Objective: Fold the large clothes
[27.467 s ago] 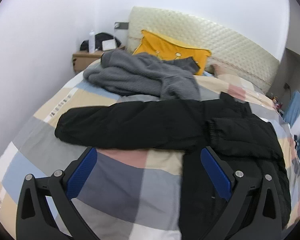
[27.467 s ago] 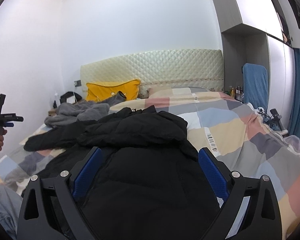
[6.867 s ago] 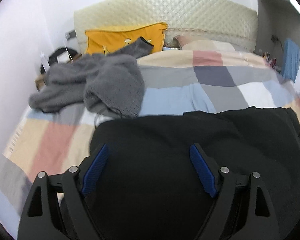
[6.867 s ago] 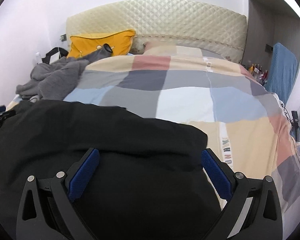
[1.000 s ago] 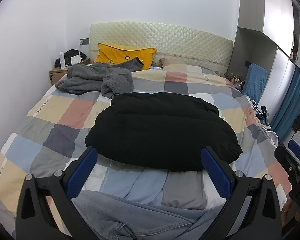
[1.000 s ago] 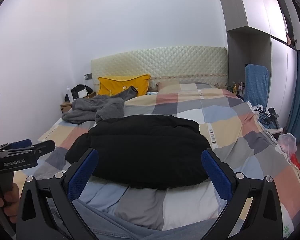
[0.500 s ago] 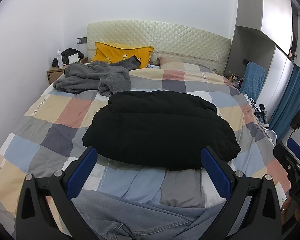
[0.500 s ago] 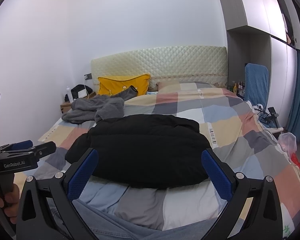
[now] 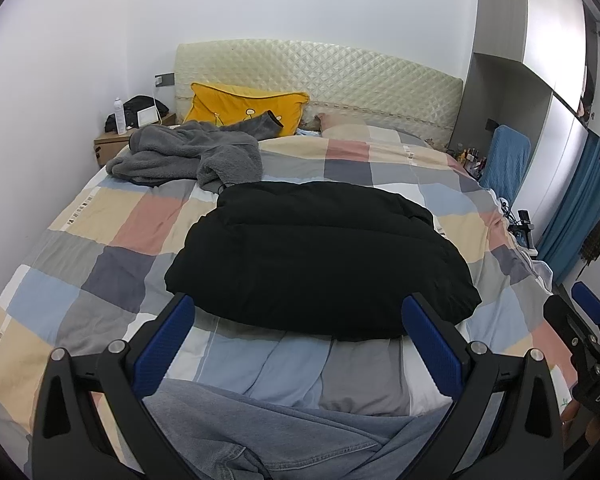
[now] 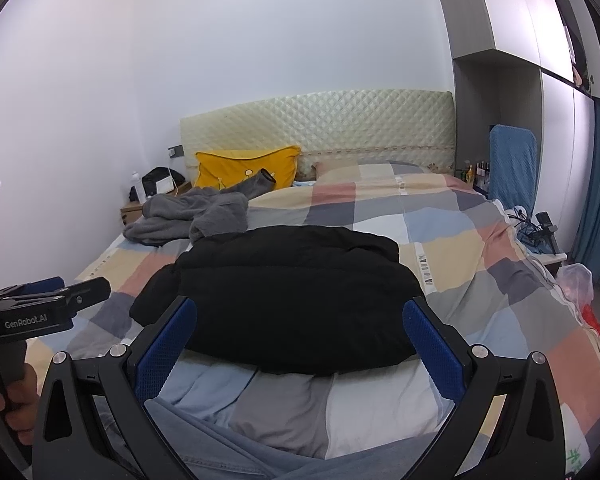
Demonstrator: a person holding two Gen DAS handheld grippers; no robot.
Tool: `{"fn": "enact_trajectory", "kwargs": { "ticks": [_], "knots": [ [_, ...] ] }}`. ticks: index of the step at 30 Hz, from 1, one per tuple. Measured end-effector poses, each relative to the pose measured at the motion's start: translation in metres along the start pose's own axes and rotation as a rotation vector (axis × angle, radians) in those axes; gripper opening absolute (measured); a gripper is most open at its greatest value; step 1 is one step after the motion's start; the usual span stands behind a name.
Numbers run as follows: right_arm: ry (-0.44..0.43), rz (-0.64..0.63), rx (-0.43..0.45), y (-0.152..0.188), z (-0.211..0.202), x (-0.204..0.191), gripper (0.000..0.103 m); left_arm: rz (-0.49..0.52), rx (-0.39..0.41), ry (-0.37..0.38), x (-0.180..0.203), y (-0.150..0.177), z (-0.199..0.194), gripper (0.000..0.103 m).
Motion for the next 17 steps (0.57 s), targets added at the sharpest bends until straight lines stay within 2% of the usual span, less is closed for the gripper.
{"fn": "enact_trajectory", "kwargs": {
  "ticks": [17],
  "knots": [
    [0.003, -0.007, 0.001, -0.0012, -0.0011, 0.0012, 0.103, 0.017, 0.0, -0.005, 0.0024, -0.0018, -0.0028, 0.103]
  ]
}}
Point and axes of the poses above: each gripper's, at about its wrist camera, not at the fingertips, and z roughly the way its jaws point, x to its right, y to its underside, the point moved 7 cm from there along z, roughly the way its jaws point, and after that the axes turned 12 degrees about -x, right-handed, at the moved point
